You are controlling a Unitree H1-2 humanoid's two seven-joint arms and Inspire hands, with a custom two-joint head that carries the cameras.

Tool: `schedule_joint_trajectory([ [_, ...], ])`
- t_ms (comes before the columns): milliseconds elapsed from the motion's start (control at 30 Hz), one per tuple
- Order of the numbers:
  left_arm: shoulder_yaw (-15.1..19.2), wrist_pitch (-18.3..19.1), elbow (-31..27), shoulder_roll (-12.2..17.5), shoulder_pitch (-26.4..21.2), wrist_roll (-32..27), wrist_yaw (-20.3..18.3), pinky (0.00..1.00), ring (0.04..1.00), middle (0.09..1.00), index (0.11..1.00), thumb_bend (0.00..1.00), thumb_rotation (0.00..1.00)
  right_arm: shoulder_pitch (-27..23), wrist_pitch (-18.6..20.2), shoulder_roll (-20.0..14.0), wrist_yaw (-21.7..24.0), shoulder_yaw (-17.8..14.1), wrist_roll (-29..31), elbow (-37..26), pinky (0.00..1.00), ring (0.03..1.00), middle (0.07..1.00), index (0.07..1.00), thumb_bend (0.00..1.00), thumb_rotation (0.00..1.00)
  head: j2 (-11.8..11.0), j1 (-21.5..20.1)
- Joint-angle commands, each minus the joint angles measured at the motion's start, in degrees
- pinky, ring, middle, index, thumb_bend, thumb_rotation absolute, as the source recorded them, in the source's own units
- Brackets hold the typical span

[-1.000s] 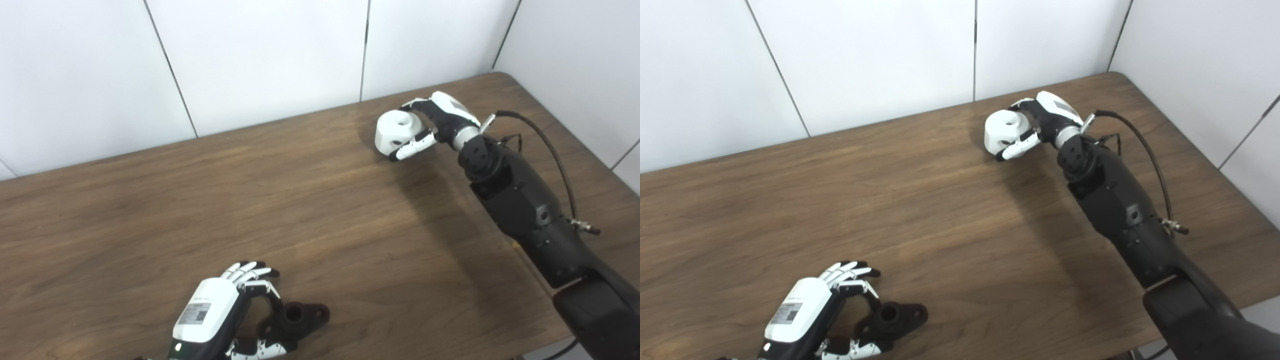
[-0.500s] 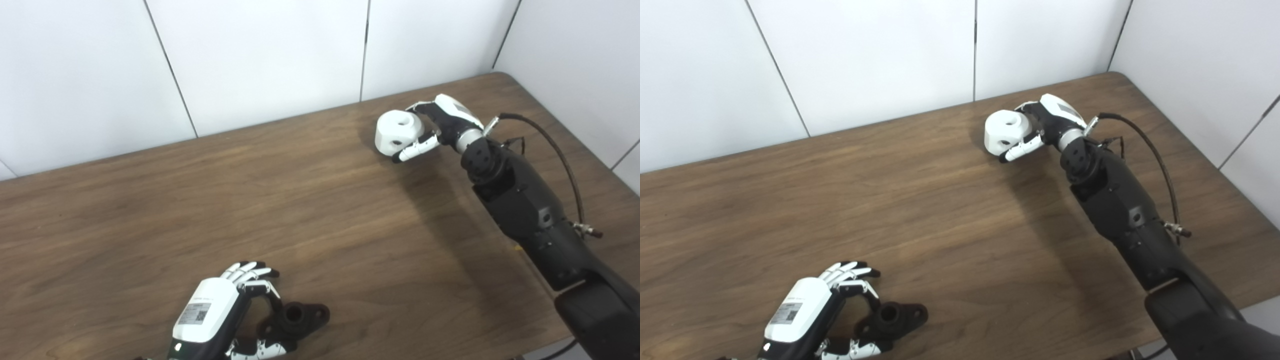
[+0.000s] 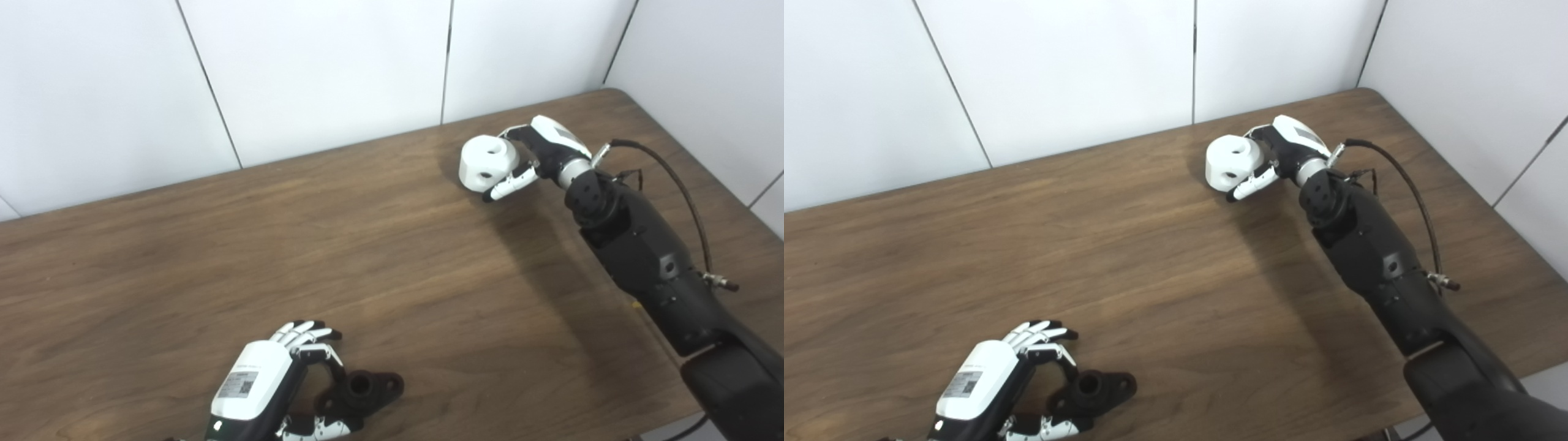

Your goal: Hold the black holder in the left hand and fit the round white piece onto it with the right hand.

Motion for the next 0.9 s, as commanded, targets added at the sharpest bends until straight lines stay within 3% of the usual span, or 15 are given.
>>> schedule_joint_trajectory([
  [0, -0.06, 1.03, 0.85, 1.58, 1.81, 0.67, -3.04, 0.90, 0.882, 0.816, 0.485, 0.52, 0.06, -1.63, -1.35, -1.97, -1.10, -0.57, -0.70, -1.12, 0.87, 0.966, 0.887, 0.682, 0.87, 0.22, 0.08, -0.03],
  [867, -0.18, 1.62, 0.28, 1.28, 1.87, 1.20, -3.89, 0.90, 0.886, 0.818, 0.485, 0.52, 0.06, -2.47, -1.88, -2.08, -1.42, -0.19, -0.85, -0.79, 0.86, 0.948, 0.859, 0.632, 0.85, 0.22, 0.51, 0.34],
])
